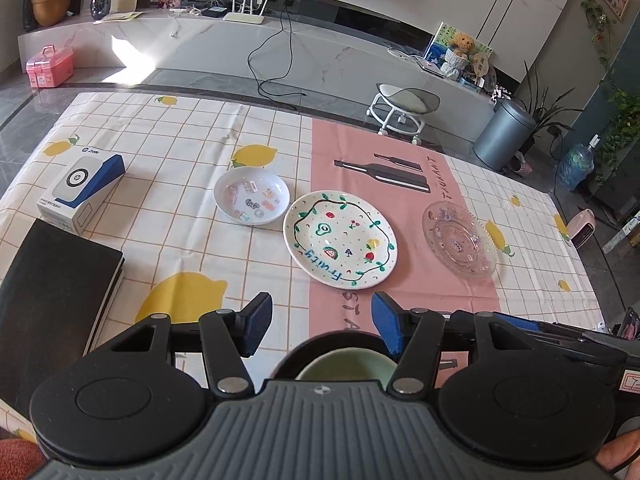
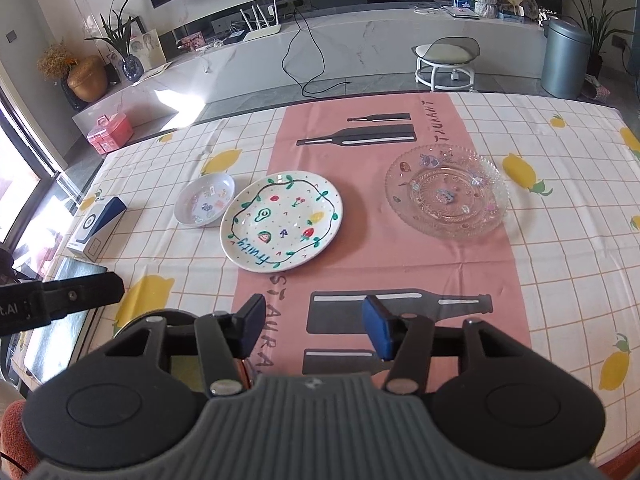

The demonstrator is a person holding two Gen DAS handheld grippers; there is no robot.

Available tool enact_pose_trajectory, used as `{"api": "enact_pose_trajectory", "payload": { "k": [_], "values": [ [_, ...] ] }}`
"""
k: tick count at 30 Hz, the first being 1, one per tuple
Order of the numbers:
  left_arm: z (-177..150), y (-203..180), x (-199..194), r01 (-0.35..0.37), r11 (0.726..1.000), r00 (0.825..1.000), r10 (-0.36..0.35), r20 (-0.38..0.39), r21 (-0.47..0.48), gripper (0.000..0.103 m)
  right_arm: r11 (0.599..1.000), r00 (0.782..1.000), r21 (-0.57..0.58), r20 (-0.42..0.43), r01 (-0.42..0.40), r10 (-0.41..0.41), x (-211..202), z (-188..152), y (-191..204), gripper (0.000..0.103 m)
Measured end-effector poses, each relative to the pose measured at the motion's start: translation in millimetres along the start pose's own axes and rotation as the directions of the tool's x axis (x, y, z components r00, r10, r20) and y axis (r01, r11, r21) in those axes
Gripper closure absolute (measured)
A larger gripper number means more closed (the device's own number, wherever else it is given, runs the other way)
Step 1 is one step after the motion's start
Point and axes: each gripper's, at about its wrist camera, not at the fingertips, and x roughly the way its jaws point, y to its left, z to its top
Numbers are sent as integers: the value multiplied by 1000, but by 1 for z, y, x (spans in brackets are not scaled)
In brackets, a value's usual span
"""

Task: Organize plates and bowls
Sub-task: 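Open both tools and lift away from the bowl stack, then move both tools to the rim of the white vine-painted plate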

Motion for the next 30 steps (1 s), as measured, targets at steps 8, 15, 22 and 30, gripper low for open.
{"api": "enact_pose_trajectory", "payload": {
  "k": [8, 15, 22, 30],
  "values": [
    [23, 33, 47, 126, 991, 991, -128, -26, -53, 47, 987, 992, 105, -29, -120, 124, 43, 13, -34, 49],
    [34, 48, 100, 147, 989, 987, -148, -56, -31, 59, 976, 982, 131, -48, -176, 184, 89, 30, -47, 54],
    [38, 58, 137, 170, 983, 983, -174, -58, -64, 59, 962, 974, 184, -73, -200, 217, 133, 52, -61, 60],
    [38, 62, 159, 169, 984, 982, -173, -68, -62, 59, 948, 967, 224, -66, -225, 245, 160, 62, -76, 67]
  ]
}}
